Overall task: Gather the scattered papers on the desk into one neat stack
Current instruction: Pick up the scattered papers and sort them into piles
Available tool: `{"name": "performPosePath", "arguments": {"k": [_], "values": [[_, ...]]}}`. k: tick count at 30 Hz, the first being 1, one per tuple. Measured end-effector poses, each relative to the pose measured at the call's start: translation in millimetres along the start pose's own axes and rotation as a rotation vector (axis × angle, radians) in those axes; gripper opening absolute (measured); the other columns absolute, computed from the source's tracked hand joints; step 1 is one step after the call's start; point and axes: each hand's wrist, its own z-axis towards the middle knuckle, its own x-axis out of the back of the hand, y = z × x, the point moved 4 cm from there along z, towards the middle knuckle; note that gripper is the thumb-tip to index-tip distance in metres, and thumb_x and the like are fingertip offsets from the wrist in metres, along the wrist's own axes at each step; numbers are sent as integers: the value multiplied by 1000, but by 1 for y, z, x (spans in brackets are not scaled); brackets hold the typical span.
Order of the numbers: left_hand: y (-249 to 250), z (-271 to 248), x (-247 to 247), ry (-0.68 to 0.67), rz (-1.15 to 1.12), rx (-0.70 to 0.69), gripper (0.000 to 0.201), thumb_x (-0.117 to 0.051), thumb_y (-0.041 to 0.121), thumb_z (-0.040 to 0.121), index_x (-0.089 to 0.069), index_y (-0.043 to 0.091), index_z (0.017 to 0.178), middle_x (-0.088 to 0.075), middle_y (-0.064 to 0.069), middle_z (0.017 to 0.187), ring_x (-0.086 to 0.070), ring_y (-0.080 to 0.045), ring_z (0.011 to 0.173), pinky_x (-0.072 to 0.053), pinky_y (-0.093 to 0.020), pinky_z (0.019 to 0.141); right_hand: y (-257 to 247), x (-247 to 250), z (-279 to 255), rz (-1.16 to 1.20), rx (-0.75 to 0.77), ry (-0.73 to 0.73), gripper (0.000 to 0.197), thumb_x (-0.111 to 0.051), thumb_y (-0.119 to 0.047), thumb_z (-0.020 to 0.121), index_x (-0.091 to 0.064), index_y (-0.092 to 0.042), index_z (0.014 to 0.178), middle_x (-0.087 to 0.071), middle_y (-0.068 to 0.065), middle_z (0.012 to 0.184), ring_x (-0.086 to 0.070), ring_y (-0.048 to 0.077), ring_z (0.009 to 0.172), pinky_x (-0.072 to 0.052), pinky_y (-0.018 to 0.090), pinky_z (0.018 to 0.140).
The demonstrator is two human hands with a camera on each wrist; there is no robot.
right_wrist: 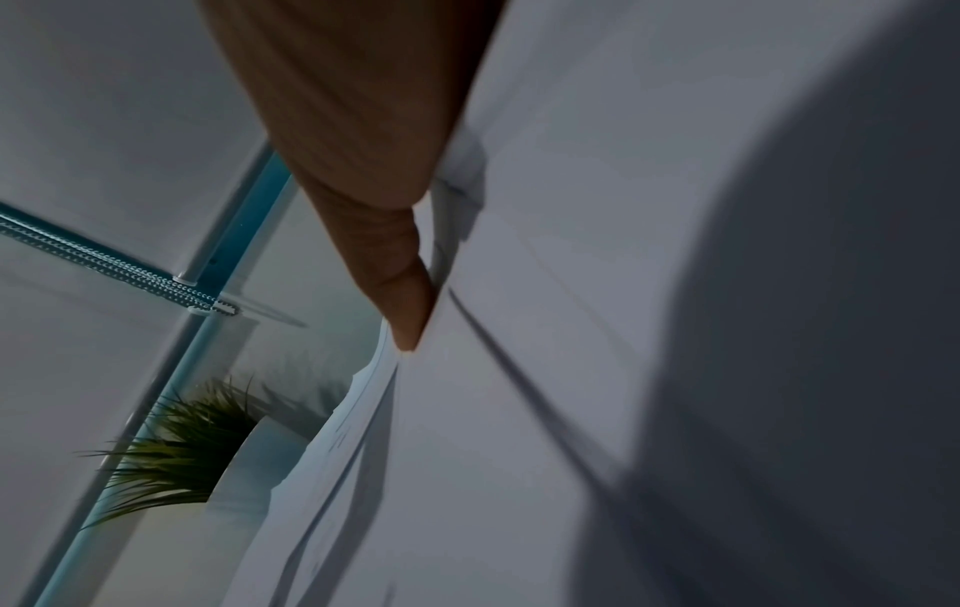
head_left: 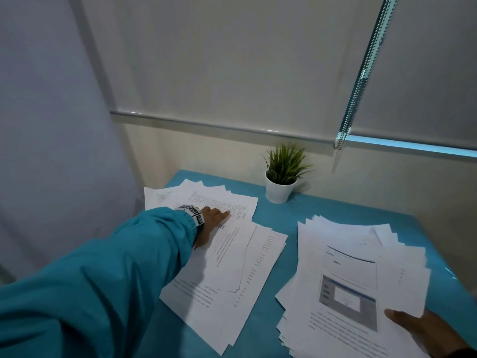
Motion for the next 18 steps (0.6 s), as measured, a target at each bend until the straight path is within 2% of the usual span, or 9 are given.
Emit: {"name": "performPosePath", "arguments": {"k": [1, 4, 6, 8, 10, 12, 14, 17, 18], "values": [[1, 3, 0, 33, 6, 9, 93, -64, 27, 81, -9, 25, 155, -28, -4, 154, -34, -27, 136, -29, -43, 109, 4, 1, 3, 13, -12, -4, 99, -90, -7, 58, -39, -12, 142, -45, 16, 143, -36, 32, 134, -21, 37, 110], [-1, 9, 4, -29, -35, 50, 87, -71, 32, 64, -30, 29, 140, -38, -7, 139, -39, -30, 124, -36, -47, 104, 16, -3, 10, -63, -12, 13, 115, -89, -58, 19, -46, -40, 125, -48, 4, 137, -37, 25, 132, -21, 41, 113], [-1, 9, 13, -153, -71, 35, 73, -74, 45, 54, -41, 33, 117, -40, -9, 127, -40, -32, 116, -38, -53, 99, 47, 7, 28, -67, 23, 2, 132, -83, -69, 18, -39, -37, 139, -43, 4, 146, -33, 27, 138, -19, 44, 115], [-7, 11, 17, -220, -80, 18, 83, -73, 61, 48, -39, 36, 120, -33, -11, 139, -33, -35, 128, -34, -61, 102, 68, 14, 40, -54, 36, -16, 144, -85, -70, 21, -28, -30, 147, -41, 3, 149, -32, 25, 139, -19, 48, 116], [-13, 10, 13, -247, -111, 7, 123, -77, 70, 50, -14, 37, 150, 0, -5, 163, -4, -32, 150, -14, -62, 116, 65, 13, 37, -63, 9, -37, 138, -85, -70, 20, -33, -34, 142, -43, 2, 147, -34, 24, 138, -19, 49, 116], [-16, 6, 7, -284, -142, -14, 141, -78, 73, 52, 10, 33, 154, 16, 0, 164, 7, -26, 152, -3, -57, 120, 51, 13, 28, -4, -33, 6, 138, -84, -70, 12, -36, -35, 136, -48, 0, 138, -38, 22, 131, -20, 47, 115], [-13, 1, 3, -295, -152, -25, 145, -75, 79, 48, 15, 33, 153, 12, -1, 165, 4, -26, 152, -4, -57, 120, 25, 1, 16, 27, -40, -1, 144, -84, -69, 10, -35, -28, 140, -49, 3, 132, -39, 22, 126, -22, 43, 113], [-8, -2, -3, -258, -93, -71, 152, -62, 94, 31, 12, 38, 151, 2, 0, 164, -3, -31, 150, -9, -61, 118, 11, -2, 7, 78, -82, 19, 113, -94, -37, 43, -40, -13, 140, -52, 11, 134, -41, 23, 114, -26, 40, 105], [-6, -3, -4, -247, -67, -98, 153, -59, 96, 26, 11, 40, 151, -3, 0, 162, -7, -30, 148, -12, -61, 117, 9, -6, 5, 88, -97, 27, 108, -93, -38, 44, -43, -13, 137, -54, 10, 131, -43, 24, 112, -28, 40, 104]]}}
